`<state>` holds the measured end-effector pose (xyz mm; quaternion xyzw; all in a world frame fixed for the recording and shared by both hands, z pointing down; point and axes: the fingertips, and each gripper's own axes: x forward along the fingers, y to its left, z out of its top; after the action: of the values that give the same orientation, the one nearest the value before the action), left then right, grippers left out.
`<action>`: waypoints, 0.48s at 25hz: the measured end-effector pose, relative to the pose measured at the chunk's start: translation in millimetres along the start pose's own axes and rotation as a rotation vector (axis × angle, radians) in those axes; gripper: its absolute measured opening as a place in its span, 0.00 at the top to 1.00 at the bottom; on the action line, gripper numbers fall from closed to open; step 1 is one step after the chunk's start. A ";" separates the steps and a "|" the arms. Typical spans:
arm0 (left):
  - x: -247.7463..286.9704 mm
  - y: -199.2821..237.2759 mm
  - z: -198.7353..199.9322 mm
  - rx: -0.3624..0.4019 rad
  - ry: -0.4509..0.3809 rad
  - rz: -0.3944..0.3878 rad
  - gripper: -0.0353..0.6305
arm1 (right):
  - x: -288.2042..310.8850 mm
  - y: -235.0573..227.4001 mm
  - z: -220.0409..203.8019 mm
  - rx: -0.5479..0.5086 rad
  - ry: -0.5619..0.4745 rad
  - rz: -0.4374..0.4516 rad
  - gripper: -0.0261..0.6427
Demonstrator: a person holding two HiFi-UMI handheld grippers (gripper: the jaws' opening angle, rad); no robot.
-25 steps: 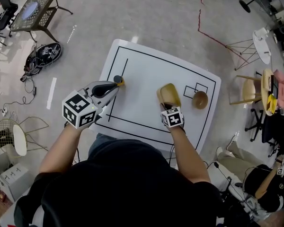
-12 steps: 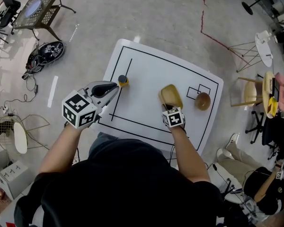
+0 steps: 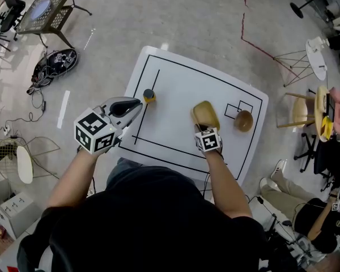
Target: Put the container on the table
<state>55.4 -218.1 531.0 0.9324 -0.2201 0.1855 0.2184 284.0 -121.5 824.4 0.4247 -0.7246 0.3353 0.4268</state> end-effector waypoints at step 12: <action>-11.7 0.1 1.8 0.002 -0.017 0.001 0.88 | 3.6 3.1 -1.3 -0.022 0.032 -0.030 0.91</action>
<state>46.1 -215.2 524.4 0.9341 -0.2223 0.1777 0.2155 280.6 -120.4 827.8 0.4253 -0.7148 0.3278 0.4481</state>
